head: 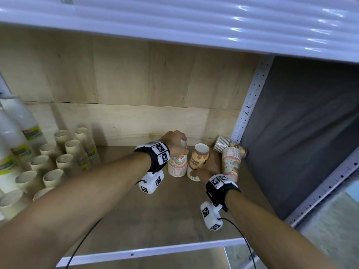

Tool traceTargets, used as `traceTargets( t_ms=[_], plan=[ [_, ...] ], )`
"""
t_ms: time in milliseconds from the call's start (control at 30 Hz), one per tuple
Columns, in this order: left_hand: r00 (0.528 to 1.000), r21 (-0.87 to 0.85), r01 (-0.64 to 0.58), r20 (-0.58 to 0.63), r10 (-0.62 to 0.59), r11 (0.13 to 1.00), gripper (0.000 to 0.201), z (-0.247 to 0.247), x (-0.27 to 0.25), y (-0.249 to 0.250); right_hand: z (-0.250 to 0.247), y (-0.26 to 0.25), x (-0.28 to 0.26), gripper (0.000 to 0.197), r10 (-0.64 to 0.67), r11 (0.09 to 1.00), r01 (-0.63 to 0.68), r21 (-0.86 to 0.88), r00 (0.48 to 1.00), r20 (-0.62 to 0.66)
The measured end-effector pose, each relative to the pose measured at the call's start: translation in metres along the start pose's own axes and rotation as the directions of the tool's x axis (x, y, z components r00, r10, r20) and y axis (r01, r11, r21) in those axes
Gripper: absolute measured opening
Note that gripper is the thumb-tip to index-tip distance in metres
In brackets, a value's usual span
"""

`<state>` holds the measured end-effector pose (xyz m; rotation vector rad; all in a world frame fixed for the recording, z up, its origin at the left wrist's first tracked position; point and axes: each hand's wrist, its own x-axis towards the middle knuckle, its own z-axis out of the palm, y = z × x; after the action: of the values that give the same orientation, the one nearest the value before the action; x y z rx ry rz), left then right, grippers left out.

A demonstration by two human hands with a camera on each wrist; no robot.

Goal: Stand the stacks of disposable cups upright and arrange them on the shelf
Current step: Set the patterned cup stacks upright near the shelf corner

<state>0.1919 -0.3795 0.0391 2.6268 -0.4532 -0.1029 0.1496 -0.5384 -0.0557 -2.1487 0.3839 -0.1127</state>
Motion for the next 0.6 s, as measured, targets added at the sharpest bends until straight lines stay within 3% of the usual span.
traceTargets(
  t_ms=[233,400,500,600],
  plan=[
    [1.0,0.006,0.004,0.02,-0.004,1.0,0.055,0.001,0.0,0.003,-0.005,0.005,0.01,0.08,-0.03,0.999,0.03,-0.02,0.999,0.033],
    [1.0,0.009,0.011,0.025,-0.011,1.0,0.054,0.001,0.0,0.004,-0.029,-0.02,0.018,0.047,-0.106,0.993,0.109,-0.047,0.993,0.059],
    [1.0,0.016,0.006,0.029,-0.007,1.0,0.051,-0.001,0.001,0.006,-0.041,-0.037,0.02,0.06,-0.153,0.986,0.157,-0.049,0.985,0.074],
    [0.999,0.024,0.019,0.033,-0.019,1.0,0.048,-0.001,0.004,0.006,-0.051,-0.053,0.019,0.073,-0.119,0.965,0.137,-0.222,0.988,0.095]
  ],
)
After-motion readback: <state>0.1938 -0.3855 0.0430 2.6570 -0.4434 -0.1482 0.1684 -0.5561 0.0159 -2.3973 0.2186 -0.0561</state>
